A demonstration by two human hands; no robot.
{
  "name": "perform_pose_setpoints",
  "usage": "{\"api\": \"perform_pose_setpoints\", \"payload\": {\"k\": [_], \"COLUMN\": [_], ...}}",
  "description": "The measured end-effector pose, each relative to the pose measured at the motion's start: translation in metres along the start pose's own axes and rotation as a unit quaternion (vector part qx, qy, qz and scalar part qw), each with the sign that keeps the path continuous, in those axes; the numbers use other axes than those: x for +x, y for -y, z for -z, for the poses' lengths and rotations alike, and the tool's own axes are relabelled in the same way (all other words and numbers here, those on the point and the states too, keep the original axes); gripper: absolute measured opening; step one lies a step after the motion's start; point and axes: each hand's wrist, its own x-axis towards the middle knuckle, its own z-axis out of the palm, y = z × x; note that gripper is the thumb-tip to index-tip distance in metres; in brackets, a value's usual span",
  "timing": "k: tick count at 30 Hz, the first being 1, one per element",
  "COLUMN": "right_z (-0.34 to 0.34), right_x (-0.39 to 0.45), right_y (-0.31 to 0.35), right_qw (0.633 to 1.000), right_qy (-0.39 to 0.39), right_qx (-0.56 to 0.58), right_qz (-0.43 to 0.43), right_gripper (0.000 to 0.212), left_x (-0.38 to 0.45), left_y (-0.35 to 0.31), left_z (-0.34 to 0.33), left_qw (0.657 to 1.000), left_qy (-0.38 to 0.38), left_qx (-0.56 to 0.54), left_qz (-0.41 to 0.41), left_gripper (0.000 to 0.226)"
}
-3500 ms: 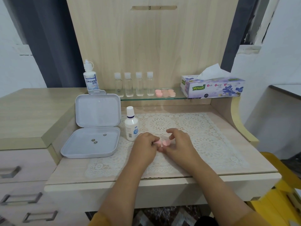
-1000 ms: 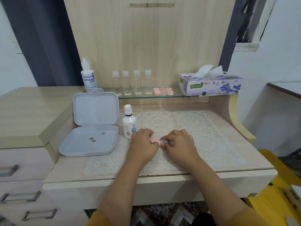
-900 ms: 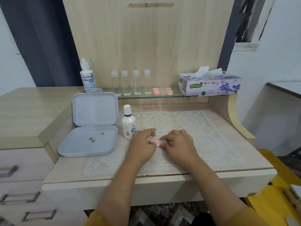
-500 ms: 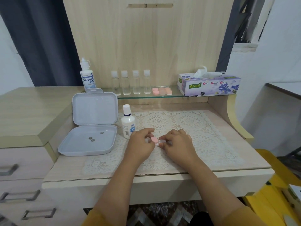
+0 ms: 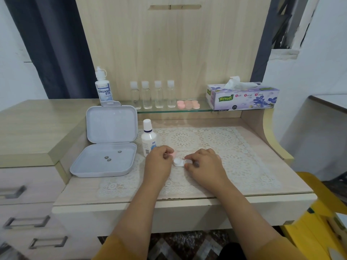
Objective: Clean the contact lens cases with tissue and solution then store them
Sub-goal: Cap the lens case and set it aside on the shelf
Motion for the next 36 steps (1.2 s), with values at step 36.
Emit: {"api": "perform_pose_setpoints", "payload": {"k": [36], "right_z": [0.003], "right_x": [-0.004], "right_y": [0.003], "right_qw": [0.993], "right_qy": [-0.040], "right_qx": [0.106], "right_qz": [0.027], "right_gripper": [0.022], "left_x": [-0.016], "left_y": [-0.009], "left_z": [0.032], "left_qw": [0.984], "left_qy": [0.156], "left_qx": [-0.064], "left_qz": [0.049], "left_gripper": [0.036]}}
